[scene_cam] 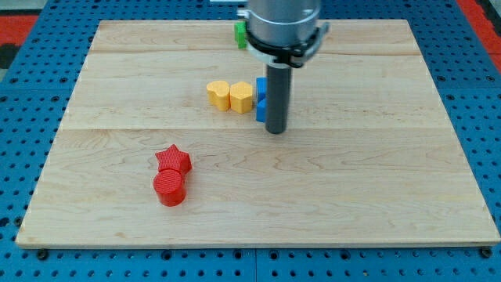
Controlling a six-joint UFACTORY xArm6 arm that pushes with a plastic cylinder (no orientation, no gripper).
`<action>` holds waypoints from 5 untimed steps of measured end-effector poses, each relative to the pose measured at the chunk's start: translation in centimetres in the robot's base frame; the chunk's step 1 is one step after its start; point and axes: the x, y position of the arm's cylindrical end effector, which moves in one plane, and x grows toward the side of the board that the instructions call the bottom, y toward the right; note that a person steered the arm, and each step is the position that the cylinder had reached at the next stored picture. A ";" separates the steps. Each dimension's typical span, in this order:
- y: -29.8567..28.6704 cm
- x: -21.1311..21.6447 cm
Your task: Push the red blocks towards the center of the board
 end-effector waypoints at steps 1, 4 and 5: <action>1.3 3.3; -18.2 14.4; -16.3 10.0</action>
